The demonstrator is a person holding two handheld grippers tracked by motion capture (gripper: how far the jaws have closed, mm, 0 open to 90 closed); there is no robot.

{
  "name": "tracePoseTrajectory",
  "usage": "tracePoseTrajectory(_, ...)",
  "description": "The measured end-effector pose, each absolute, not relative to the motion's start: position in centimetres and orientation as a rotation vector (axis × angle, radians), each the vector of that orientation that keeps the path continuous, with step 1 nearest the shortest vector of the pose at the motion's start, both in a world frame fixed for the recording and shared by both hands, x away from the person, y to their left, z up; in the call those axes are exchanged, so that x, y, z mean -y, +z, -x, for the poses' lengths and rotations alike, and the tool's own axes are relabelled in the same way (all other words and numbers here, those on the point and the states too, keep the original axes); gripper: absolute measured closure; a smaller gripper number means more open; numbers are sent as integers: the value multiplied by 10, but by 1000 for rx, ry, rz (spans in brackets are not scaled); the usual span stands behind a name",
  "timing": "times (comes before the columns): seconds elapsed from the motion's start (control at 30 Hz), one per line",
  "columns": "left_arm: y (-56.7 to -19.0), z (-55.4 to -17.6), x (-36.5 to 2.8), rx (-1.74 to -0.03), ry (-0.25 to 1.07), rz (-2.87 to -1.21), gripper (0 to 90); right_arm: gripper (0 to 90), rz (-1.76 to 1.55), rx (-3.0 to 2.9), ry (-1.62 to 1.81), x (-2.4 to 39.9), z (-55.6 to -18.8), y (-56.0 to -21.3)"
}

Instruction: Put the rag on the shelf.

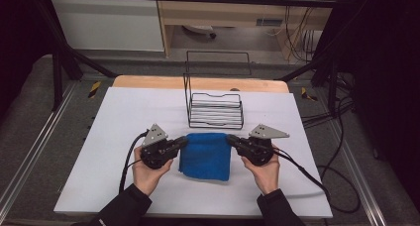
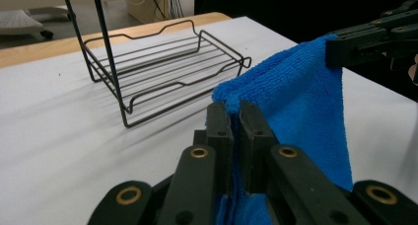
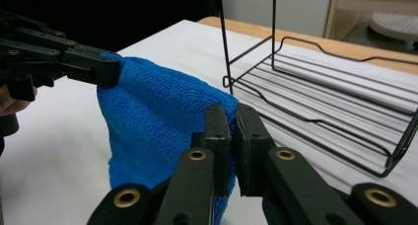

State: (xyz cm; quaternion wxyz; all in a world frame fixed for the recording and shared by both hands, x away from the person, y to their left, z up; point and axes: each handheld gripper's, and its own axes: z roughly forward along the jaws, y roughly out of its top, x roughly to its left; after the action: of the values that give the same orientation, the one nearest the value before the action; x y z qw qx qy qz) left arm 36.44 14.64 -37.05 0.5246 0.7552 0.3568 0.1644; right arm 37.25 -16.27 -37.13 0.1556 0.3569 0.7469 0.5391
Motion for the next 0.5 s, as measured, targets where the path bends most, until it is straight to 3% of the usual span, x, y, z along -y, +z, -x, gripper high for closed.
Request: tracePoseTrajectory(0.5, -343, -369, -140, -798, 442, -1727, 851, 859, -931, -2018, 1550, 167, -364, -339)
